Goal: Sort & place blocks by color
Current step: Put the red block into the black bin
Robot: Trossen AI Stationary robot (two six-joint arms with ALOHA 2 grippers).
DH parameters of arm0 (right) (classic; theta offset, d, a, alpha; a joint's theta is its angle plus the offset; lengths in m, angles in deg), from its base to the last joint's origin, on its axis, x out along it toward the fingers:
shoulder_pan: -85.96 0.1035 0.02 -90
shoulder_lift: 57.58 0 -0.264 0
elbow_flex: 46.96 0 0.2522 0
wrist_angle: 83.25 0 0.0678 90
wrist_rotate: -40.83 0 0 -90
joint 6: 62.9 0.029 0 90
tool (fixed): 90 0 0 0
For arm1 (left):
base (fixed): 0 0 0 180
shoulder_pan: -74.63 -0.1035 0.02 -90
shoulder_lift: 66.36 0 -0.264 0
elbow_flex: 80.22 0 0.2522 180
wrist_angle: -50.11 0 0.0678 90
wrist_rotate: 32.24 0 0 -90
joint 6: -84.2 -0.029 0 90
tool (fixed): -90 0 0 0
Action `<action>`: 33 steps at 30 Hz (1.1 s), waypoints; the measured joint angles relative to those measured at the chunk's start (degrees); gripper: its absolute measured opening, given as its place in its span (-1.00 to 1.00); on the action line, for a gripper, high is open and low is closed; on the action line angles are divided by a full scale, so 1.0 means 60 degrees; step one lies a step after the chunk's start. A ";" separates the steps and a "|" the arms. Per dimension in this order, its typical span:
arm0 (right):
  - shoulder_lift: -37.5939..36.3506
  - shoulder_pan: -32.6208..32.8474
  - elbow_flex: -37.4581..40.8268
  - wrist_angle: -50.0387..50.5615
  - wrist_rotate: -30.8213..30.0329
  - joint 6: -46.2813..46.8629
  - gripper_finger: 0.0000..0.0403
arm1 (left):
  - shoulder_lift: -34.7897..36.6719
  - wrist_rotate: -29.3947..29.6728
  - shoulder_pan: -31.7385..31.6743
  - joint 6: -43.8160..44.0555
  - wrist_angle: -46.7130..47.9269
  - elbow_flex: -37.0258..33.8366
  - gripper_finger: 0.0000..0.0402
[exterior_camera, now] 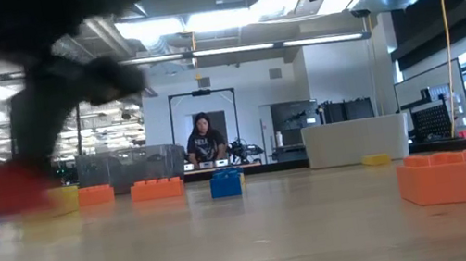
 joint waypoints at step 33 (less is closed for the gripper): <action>0.0007 0.0036 -0.0007 -0.0084 -0.0071 0.1142 0.62 | 0.9883 -0.2084 -0.8250 0.1034 -1.1894 -0.8043 -0.42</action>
